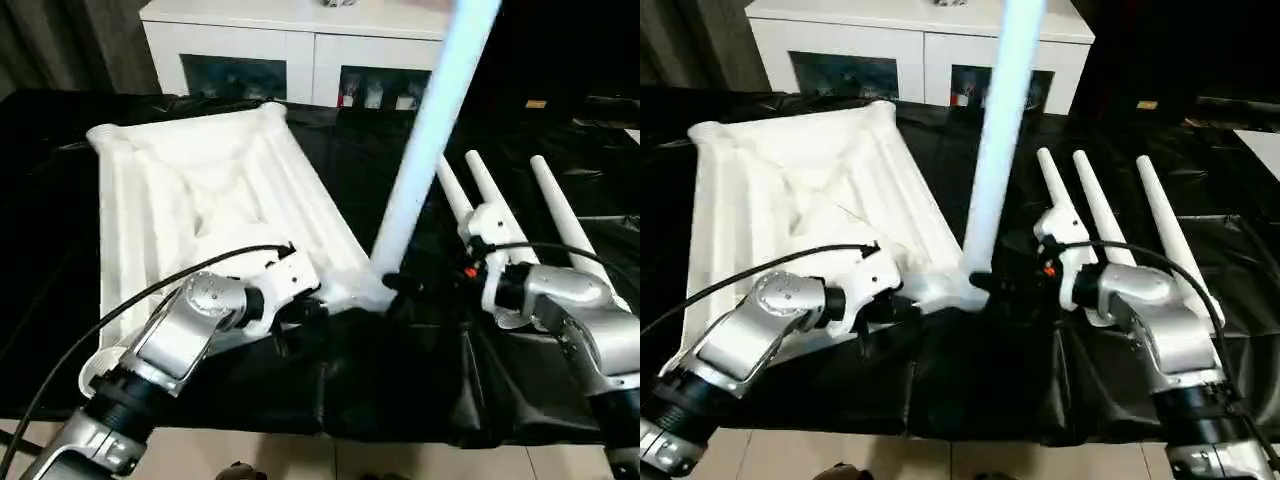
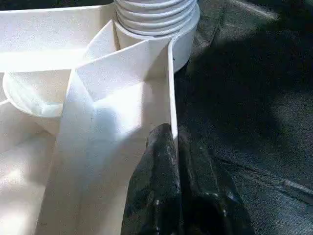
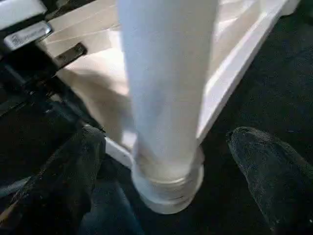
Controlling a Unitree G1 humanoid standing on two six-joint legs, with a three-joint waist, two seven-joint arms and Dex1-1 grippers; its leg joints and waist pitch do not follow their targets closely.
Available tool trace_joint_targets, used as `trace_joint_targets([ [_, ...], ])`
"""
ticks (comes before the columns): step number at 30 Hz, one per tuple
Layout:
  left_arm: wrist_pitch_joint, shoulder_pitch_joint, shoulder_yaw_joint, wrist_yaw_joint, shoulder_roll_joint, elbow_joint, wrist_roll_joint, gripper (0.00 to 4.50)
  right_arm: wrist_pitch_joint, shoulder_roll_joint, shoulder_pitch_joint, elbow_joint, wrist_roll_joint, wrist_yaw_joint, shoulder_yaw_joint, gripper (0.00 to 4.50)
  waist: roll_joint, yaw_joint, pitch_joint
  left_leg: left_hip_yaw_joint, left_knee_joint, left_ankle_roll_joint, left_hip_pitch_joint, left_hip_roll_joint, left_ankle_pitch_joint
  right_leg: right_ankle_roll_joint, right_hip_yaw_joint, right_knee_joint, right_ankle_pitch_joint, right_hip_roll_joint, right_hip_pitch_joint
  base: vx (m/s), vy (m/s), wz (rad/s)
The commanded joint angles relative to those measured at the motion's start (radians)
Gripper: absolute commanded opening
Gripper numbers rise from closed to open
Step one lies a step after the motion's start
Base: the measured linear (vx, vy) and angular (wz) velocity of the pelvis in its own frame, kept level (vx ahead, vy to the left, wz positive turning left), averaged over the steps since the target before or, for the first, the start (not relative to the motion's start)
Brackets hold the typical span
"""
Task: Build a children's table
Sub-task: Rotate leg to tighten
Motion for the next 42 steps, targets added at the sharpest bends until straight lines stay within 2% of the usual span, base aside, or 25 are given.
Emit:
trace_joint_targets([
  [1,-0.010,-0.002,-0.031,-0.028,-0.005,-0.032,-0.010,0.00,-0.015,-0.007,0.004,0.000,-0.014,0.008,0.014,4.46,0.004,-0.005,-0.075,-0.024,-0.070,0.026,0.017,0.056,-0.204,-0.217,0.056,-0.056,-0.216,-0.061,0.045,0.000,0.000,0.00],
  [7,-0.005,-0.001,-0.026,-0.047,-0.002,-0.047,-0.011,0.00,-0.042,0.028,-0.028,0.073,-0.052,-0.023,0.036,4.46,0.004,-0.006,-0.078,-0.025,-0.067,0.029,0.016,0.056,-0.181,-0.231,0.055,-0.050,-0.196,-0.061,0.046,0.000,0.000,0.00],
  [9,-0.004,-0.001,-0.028,-0.048,-0.001,-0.050,-0.012,0.00,-0.059,0.043,-0.045,0.110,-0.062,-0.036,0.035,4.46,0.005,-0.005,-0.079,-0.024,-0.066,0.029,0.019,0.056,-0.180,-0.233,0.055,-0.050,-0.187,-0.060,0.044,0.000,0.000,0.00],
  [10,-0.003,-0.001,-0.029,-0.048,-0.001,-0.051,-0.012,0.00,-0.066,0.048,-0.052,0.124,-0.065,-0.041,0.035,4.46,0.005,-0.008,-0.078,-0.025,-0.067,0.027,0.015,0.054,-0.181,-0.241,0.054,-0.047,-0.182,-0.060,0.047,0.000,0.000,0.00],
  [11,-0.003,-0.001,-0.030,-0.049,-0.001,-0.052,-0.013,0.00,-0.075,0.053,-0.060,0.140,-0.071,-0.047,0.036,4.30,0.005,-0.006,-0.078,-0.023,-0.065,0.026,0.020,0.055,-0.187,-0.238,0.055,-0.049,-0.184,-0.059,0.045,0.000,0.000,0.00],
  [13,-0.002,0.001,-0.031,-0.048,0.001,-0.054,-0.014,0.00,-0.094,0.069,-0.078,0.182,-0.075,-0.056,0.034,4.30,0.005,-0.008,-0.077,-0.024,-0.066,0.022,0.017,0.054,-0.198,-0.237,0.054,-0.049,-0.200,-0.059,0.045,0.000,0.000,0.00],
  [17,-0.002,0.002,-0.031,-0.048,0.001,-0.056,-0.014,0.00,-0.101,0.078,-0.085,0.200,-0.073,-0.057,0.032,3.89,0.005,-0.007,-0.078,-0.025,-0.065,0.023,0.016,0.055,-0.191,-0.232,0.056,-0.047,-0.194,-0.060,0.048,0.000,0.000,0.00],
  [18,-0.002,0.003,-0.031,-0.048,0.002,-0.056,-0.014,0.00,-0.105,0.082,-0.087,0.206,-0.072,-0.056,0.032,3.89,0.003,-0.007,-0.078,-0.025,-0.065,0.023,0.015,0.054,-0.194,-0.232,0.055,-0.046,-0.198,-0.061,0.048,0.000,0.000,0.00],
  [20,-0.003,0.004,-0.028,-0.049,0.004,-0.054,-0.013,0.00,-0.112,0.095,-0.090,0.218,-0.067,-0.036,0.038,3.60,0.000,-0.009,-0.077,-0.025,-0.064,0.022,0.015,0.054,-0.208,-0.228,0.055,-0.048,-0.223,-0.061,0.047,0.000,0.000,0.00],
  [27,0.003,0.010,-0.022,-0.050,0.010,-0.061,-0.012,0.00,-0.129,0.105,-0.094,0.241,-0.067,-0.011,0.050,3.06,0.000,-0.007,-0.075,-0.026,-0.064,0.017,0.016,0.054,-0.223,-0.219,0.056,-0.051,-0.259,-0.061,0.044,0.000,0.000,0.00],
  [31,0.006,0.011,-0.022,-0.050,0.013,-0.062,-0.012,0.00,-0.132,0.108,-0.099,0.256,-0.067,0.004,0.053,2.68,0.000,-0.007,-0.078,-0.026,-0.062,0.022,0.015,0.054,-0.204,-0.222,0.056,-0.047,-0.234,-0.061,0.045,0.000,0.000,0.00],
  [34,0.009,0.011,-0.021,-0.052,0.016,-0.062,-0.013,0.00,-0.132,0.111,-0.101,0.268,-0.069,0.022,0.055,2.57,0.000,-0.007,-0.078,-0.026,-0.062,0.028,0.014,0.054,-0.198,-0.228,0.056,-0.045,-0.223,-0.061,0.046,0.000,0.000,0.00],
  [36,0.011,0.009,-0.019,-0.052,0.018,-0.057,-0.012,0.00,-0.125,0.115,-0.099,0.277,-0.073,0.019,0.055,2.25,-0.001,-0.007,-0.078,-0.025,-0.061,0.028,0.015,0.054,-0.197,-0.229,0.056,-0.045,-0.226,-0.061,0.045,0.000,0.000,0.00],
  [37,0.027,0.004,-0.012,-0.028,0.008,-0.036,-0.005,0.00,-0.113,0.143,-0.104,0.321,-0.093,-0.051,0.046,2.22,-0.004,-0.008,-0.078,-0.025,-0.061,0.028,0.014,0.053,-0.196,-0.227,0.056,-0.046,-0.232,-0.061,0.045,0.000,0.000,0.00],
  [39,0.033,0.002,-0.009,-0.015,0.002,-0.026,-0.001,0.00,-0.112,0.156,-0.108,0.341,-0.103,-0.085,0.041,2.14,0.000,-0.011,-0.074,-0.025,-0.063,0.023,0.014,0.052,-0.211,-0.226,0.056,-0.049,-0.258,-0.061,0.042,0.000,0.000,0.00],
  [40,0.047,-0.009,0.001,0.041,-0.028,0.011,0.015,0.00,-0.101,0.191,-0.119,0.382,-0.116,-0.168,0.027,2.12,-0.001,-0.018,-0.073,-0.029,-0.065,0.002,0.013,0.052,-0.248,-0.208,0.054,-0.054,-0.316,-0.061,0.043,0.000,0.000,0.00],
  [41,0.052,-0.014,0.005,0.064,-0.040,0.026,0.022,0.00,-0.097,0.205,-0.124,0.397,-0.121,-0.201,0.021,2.11,-0.001,-0.018,-0.073,-0.029,-0.065,0.002,0.013,0.052,-0.248,-0.208,0.054,-0.054,-0.316,-0.061,0.043,0.000,0.000,0.00],
  [42,0.056,-0.019,0.008,0.084,-0.051,0.039,0.028,0.00,-0.093,0.216,-0.128,0.409,-0.124,-0.225,0.016,2.11,0.000,-0.025,-0.069,-0.032,-0.067,-0.022,0.022,0.051,-0.307,-0.184,0.052,-0.065,-0.396,-0.060,0.035,0.000,0.000,0.00],
])
